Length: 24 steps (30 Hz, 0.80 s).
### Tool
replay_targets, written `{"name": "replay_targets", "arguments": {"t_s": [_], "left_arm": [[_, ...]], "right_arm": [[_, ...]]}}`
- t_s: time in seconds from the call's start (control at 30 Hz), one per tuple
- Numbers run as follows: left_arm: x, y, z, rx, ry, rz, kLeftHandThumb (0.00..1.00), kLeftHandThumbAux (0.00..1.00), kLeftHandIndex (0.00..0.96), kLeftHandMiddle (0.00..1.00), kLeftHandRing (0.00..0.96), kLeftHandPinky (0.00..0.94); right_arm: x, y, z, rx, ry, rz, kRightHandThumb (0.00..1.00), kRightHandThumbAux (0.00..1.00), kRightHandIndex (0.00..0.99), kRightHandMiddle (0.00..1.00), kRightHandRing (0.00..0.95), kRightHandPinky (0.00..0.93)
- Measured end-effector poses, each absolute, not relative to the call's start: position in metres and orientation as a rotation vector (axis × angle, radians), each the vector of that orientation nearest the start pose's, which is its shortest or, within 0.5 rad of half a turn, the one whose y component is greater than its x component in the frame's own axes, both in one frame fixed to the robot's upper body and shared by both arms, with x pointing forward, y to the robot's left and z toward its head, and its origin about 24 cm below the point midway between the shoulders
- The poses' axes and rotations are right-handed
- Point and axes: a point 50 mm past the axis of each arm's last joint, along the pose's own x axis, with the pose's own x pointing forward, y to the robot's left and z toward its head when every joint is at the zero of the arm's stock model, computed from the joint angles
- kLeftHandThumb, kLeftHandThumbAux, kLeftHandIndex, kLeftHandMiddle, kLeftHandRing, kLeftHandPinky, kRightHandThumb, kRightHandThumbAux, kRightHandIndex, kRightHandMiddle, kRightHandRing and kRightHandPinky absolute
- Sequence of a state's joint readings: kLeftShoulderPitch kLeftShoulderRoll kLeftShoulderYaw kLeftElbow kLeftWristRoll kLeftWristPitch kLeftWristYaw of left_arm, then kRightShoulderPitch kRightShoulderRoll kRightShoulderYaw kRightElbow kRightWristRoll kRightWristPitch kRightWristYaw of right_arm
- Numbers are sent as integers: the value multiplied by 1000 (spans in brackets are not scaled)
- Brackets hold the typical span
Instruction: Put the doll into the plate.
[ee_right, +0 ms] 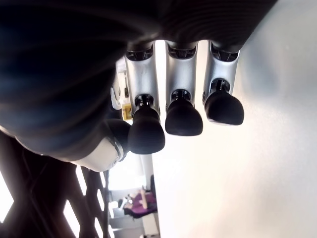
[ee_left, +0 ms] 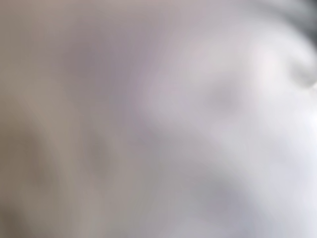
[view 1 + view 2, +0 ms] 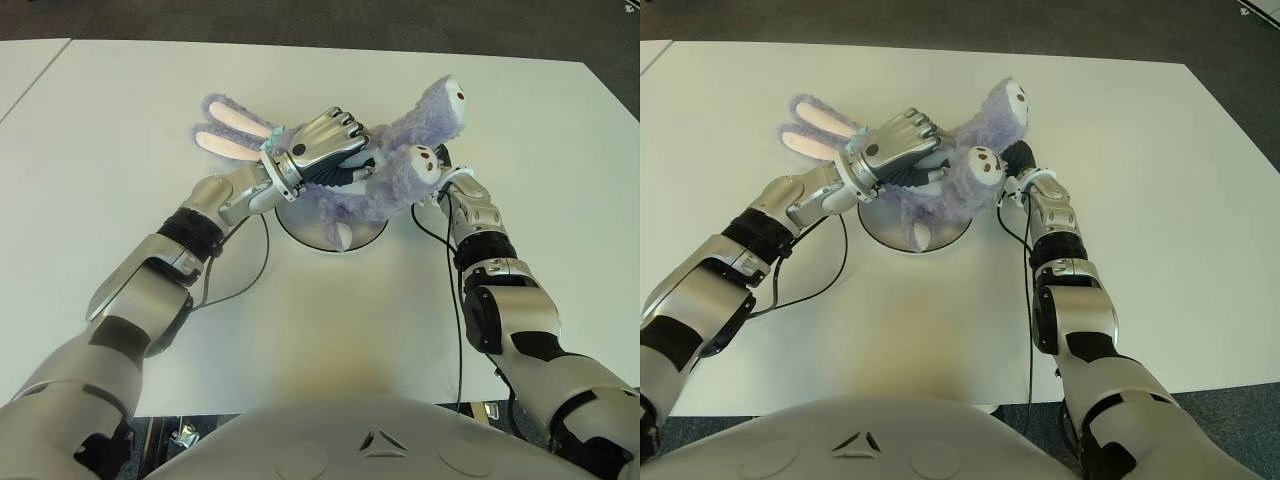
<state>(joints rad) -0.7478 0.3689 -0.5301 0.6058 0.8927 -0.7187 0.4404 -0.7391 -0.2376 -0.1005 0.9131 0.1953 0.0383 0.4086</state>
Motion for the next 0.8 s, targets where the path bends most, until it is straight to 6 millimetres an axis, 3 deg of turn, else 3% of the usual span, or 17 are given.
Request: {"name": "replay_targets", "arguments": {"t_s": [0.43,0.7,0.73,0.8], "left_arm": [[322,65,117,1093,-998,-552,1000,615,869,899,891,878],[320,64,115,1084,-970,-642,990,612,839,880,879,866],[320,65,117,1091,-966,-660,971,610,811,872,873,860],[320,65,120,1114,-956,-694,856,648,629,843,848,814]], "right_arm": [[374,-175,67,51,184,350,688,729,438,832,819,780],[374,-175,67,54,185,353,688,729,438,825,809,796],[374,-175,68,54,185,353,688,729,438,825,809,797],[374,-175,68,55,183,354,688,729,438,826,811,797]]}}
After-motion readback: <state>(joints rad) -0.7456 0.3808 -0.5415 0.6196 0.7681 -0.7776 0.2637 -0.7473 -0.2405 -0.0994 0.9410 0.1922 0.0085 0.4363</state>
